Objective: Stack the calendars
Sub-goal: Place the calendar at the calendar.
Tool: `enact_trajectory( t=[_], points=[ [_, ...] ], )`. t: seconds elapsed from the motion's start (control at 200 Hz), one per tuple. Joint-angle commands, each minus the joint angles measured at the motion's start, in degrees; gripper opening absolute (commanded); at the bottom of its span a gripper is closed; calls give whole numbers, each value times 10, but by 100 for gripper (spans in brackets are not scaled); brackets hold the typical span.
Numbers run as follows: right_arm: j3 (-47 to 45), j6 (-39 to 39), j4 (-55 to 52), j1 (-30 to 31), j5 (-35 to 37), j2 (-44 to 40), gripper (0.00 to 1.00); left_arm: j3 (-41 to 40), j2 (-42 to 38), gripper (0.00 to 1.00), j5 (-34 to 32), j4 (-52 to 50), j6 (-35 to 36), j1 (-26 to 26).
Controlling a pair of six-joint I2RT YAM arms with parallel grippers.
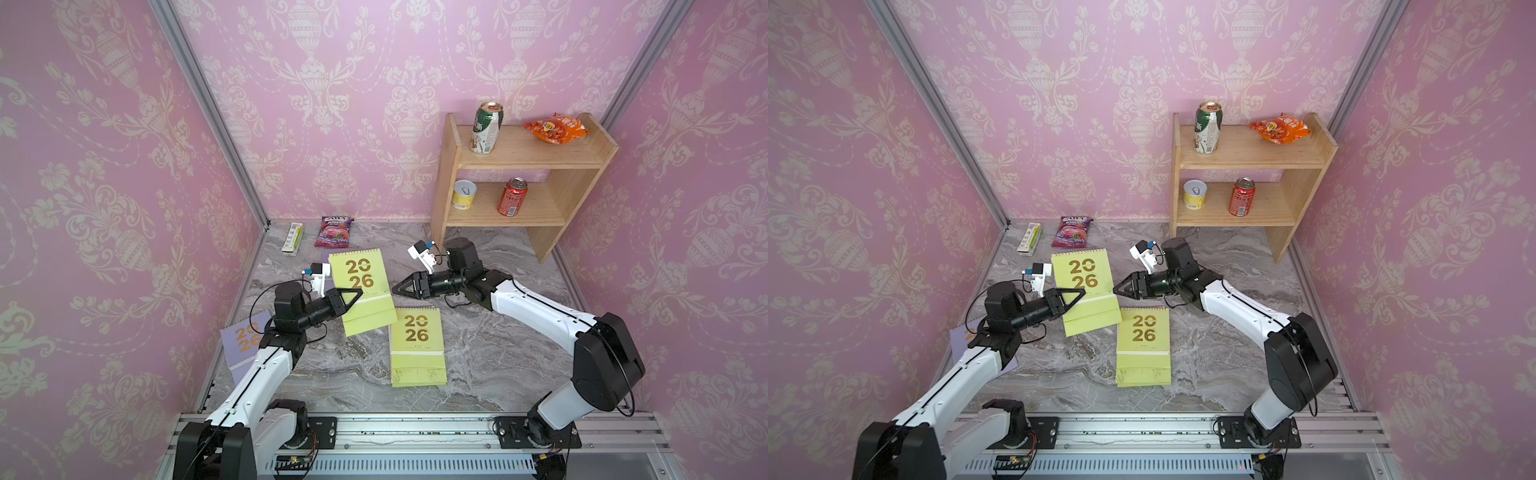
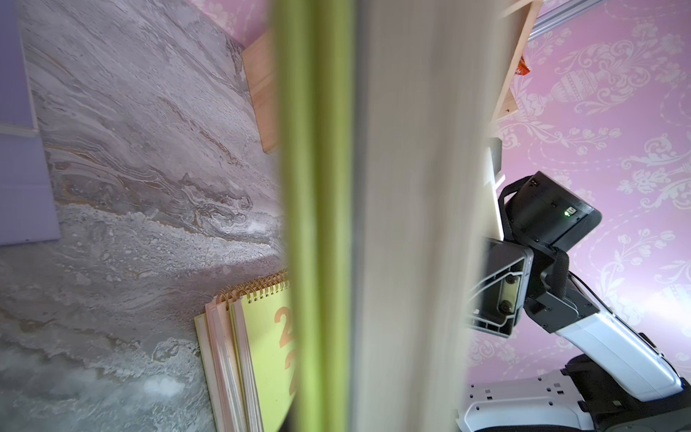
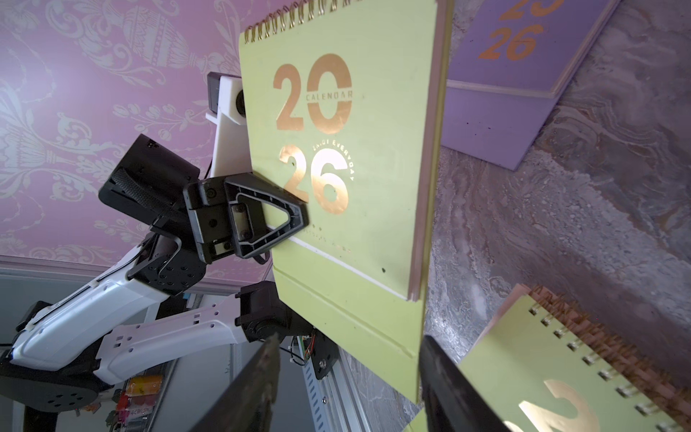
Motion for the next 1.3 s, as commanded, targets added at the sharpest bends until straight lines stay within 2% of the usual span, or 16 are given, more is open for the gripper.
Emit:
enact_trajectory(
  t=[0.0,0.235,0.44,0.77,0.831,0.976,1.126,1.216,1.296],
  points=[
    [-21,-7,19,-2,-12,-17,61,30,-3,0,35,47,-5,-14],
    [-45,3,45,-14,-15,-20,61,32,1,0,51,64,-15,-33],
    [-58,10,98,-15,-51,-24,61,31,14,0,67,98,-34,-46],
    [-71,71,185,-9,-78,-14,59,39,43,0,78,155,-60,-80],
    [-68,75,194,-5,-81,-12,54,41,49,0,78,158,-61,-87],
    [-63,77,197,6,-80,-7,27,46,61,0,78,165,-60,-102],
    [-65,80,193,11,-73,-10,0,49,64,14,77,162,-56,-106],
    [-64,61,154,10,-49,-24,0,51,62,33,69,133,-35,-106],
    [-67,49,122,2,-33,-44,0,53,60,55,59,109,-19,-107]
  ],
)
